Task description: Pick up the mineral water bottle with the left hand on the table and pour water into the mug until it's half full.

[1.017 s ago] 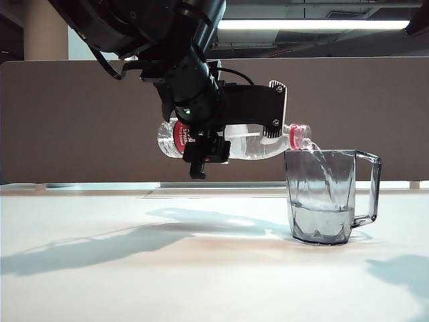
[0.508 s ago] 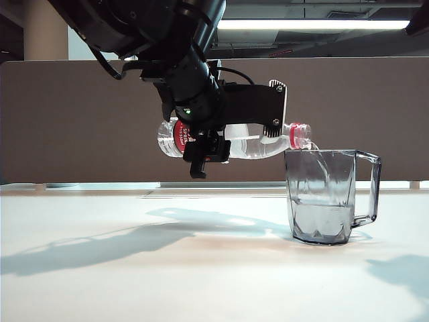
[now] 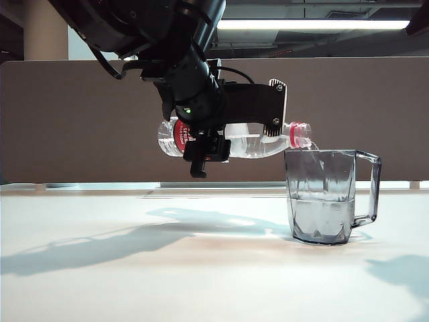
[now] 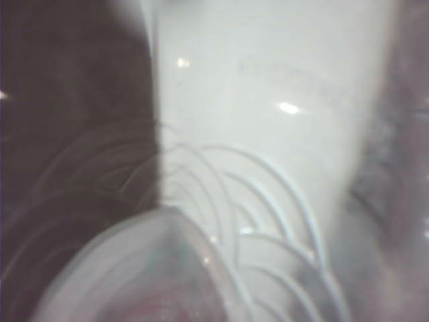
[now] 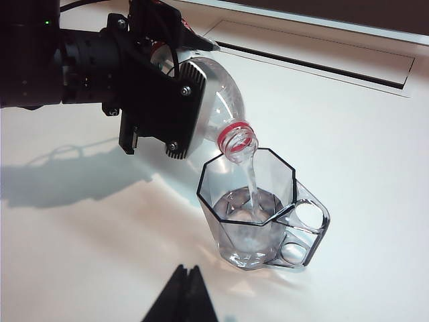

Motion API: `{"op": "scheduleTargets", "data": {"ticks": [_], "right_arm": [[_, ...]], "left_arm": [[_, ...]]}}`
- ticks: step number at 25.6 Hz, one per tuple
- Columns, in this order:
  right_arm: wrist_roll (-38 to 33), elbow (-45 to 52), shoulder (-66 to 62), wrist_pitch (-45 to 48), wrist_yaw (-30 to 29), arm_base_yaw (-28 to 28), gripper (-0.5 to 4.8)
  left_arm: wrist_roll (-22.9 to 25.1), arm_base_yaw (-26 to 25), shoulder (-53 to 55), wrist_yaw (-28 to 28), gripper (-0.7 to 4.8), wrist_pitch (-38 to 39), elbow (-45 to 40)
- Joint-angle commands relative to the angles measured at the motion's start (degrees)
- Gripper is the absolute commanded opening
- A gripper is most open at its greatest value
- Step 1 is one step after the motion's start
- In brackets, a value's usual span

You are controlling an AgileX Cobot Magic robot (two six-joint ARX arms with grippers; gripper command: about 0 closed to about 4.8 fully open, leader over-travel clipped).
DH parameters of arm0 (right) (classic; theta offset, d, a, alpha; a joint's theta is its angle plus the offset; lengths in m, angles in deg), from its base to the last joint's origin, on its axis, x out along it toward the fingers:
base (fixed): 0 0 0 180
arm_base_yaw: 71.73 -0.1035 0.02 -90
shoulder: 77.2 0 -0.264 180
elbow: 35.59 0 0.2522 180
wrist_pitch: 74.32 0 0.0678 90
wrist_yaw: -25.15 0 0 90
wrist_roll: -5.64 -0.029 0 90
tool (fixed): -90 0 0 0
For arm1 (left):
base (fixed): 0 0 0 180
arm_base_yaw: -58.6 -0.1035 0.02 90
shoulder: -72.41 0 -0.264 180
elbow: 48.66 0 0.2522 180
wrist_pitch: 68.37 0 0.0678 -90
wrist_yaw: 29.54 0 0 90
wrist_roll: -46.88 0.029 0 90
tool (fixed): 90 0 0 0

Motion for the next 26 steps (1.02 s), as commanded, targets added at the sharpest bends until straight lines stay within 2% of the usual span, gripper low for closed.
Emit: {"op": "scheduleTargets", "data": {"ticks": [1, 8, 12, 16, 20, 22, 26], "right_arm": [[0.2, -0.5, 0.1, 0.9, -0.1, 0.0, -0.02], [0.2, -0.5, 0.1, 0.9, -0.1, 0.0, -0.02], [0.2, -0.5, 0.1, 0.9, -0.1, 0.0, -0.02], [0.2, -0.5, 0.1, 0.9, -0.1, 0.0, -0.02], [0.2, -0.5, 0.1, 0.9, -0.1, 0.0, -0.02], [0.2, -0.5, 0.1, 1.0, -0.1, 0.0, -0.02], [0.2, -0.5, 0.1, 0.9, -0.2, 0.0, -0.02]], "left_arm": [[0.2, 0.1, -0.9, -0.3, 2.50, -2.4, 0.6], [-0.5, 0.1, -1.1, -0.2, 2.50, -1.5, 0.6], [-5.1, -0.1, -1.7, 0.3, 2.50, -1.1, 0.6], [-10.7, -0.1, -3.3, 3.9, 2.50, -0.2, 0.6], [-20.2, -0.9, -5.0, 7.7, 2.50, 3.1, 0.6], [-28.7, -2.5, -6.5, 9.8, 2.50, 4.6, 0.6], [-45.5, -6.6, -9.7, 19.2, 2.50, 7.1, 0.4]]}}
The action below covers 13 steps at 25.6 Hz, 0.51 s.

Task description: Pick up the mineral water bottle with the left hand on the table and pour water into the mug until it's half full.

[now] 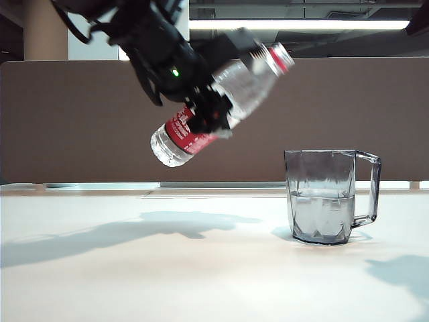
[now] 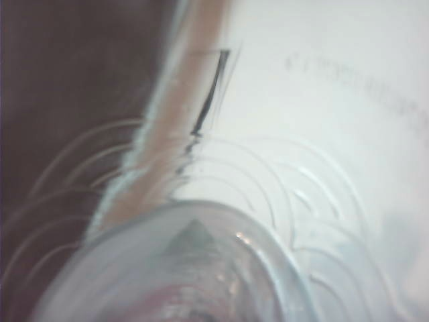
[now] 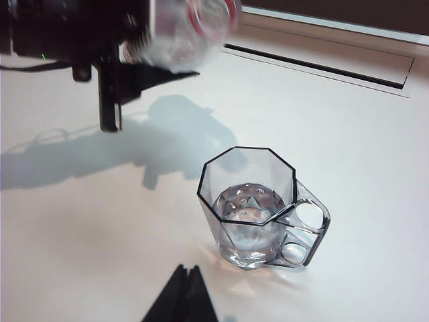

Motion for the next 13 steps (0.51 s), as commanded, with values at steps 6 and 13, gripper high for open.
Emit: {"op": "scheduleTargets", "data": {"ticks": [6, 13], "right_arm": [[0.2, -0.5, 0.1, 1.0, -0.1, 0.0, -0.02], [0.2, -0.5, 0.1, 1.0, -0.1, 0.0, -0.02]], "left_arm": [[-29.4, -10.1, -4.1, 19.7, 2.50, -1.0, -1.5], [-40.0, -15.3, -6.2, 24.4, 2.50, -13.2, -12.0]]}}
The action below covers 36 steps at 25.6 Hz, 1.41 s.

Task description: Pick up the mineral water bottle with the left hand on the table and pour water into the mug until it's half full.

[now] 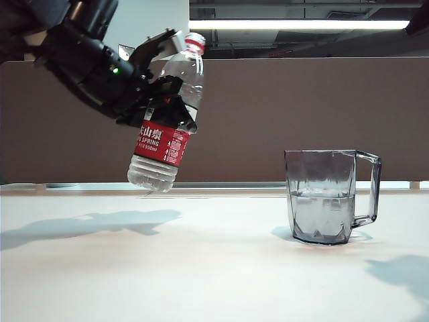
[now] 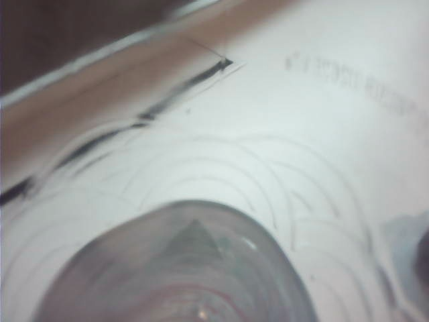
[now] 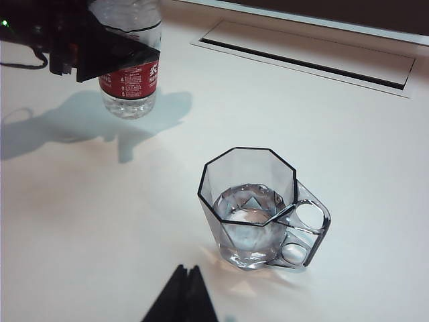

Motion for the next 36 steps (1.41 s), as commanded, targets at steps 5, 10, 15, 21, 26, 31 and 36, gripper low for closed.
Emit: {"op": "scheduleTargets", "data": {"ticks": [5, 10, 15, 21, 26, 31, 36], "right_arm": [[0.2, -0.5, 0.1, 0.9, -0.1, 0.0, -0.02], [0.2, -0.5, 0.1, 0.9, -0.2, 0.0, -0.02], [0.2, -0.5, 0.1, 0.9, -0.3, 0.0, -0.02], [0.2, -0.5, 0.1, 0.9, -0.3, 0.0, -0.02], [0.2, -0.5, 0.1, 0.9, -0.3, 0.0, -0.02], [0.2, -0.5, 0.1, 0.4, -0.3, 0.0, -0.02], [0.2, -0.5, 0.1, 0.0, -0.3, 0.0, -0.02]], "left_arm": [[-6.2, -1.0, -3.5, 3.7, 2.50, -25.6, -12.7], [-8.3, -1.0, -3.6, 2.9, 2.50, -29.9, -19.6], [-8.8, -1.0, -3.6, -1.5, 2.50, -34.9, -24.0], [-8.7, -1.0, -3.6, -5.2, 2.50, -34.8, -24.1], [-9.2, -0.9, -3.6, -4.7, 2.50, -34.6, -24.1], [-9.1, -0.9, -3.2, -1.0, 2.50, -35.0, -24.1], [-9.1, -0.9, -0.1, 0.5, 2.51, -40.3, -24.1]]}}
